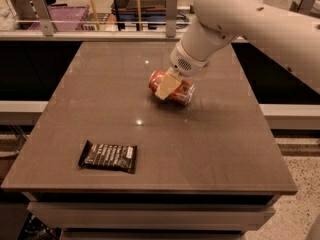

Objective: Knock coke can over

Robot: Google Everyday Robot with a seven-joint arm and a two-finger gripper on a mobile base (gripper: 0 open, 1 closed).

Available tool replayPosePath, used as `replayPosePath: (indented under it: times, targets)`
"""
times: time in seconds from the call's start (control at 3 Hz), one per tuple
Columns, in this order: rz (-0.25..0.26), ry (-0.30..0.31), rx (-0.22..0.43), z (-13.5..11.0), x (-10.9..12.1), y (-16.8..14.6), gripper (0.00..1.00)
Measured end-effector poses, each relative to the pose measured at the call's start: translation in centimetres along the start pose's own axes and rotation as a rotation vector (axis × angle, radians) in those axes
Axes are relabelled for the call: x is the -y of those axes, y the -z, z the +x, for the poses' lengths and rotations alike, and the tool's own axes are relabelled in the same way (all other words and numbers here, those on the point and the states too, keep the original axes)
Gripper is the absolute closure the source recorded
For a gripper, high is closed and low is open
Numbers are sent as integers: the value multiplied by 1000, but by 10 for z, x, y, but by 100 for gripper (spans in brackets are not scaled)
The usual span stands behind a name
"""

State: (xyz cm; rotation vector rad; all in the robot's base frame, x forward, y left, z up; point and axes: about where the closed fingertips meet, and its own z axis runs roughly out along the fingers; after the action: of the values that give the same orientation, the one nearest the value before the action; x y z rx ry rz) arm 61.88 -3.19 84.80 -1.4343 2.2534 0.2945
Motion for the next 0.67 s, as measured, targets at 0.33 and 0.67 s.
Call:
replayPosePath:
  times: [0.33, 0.67]
  targets:
    - [-19, 13, -48, -1, 0, -11, 100]
    - [-41, 20, -52, -3, 0, -20, 76]
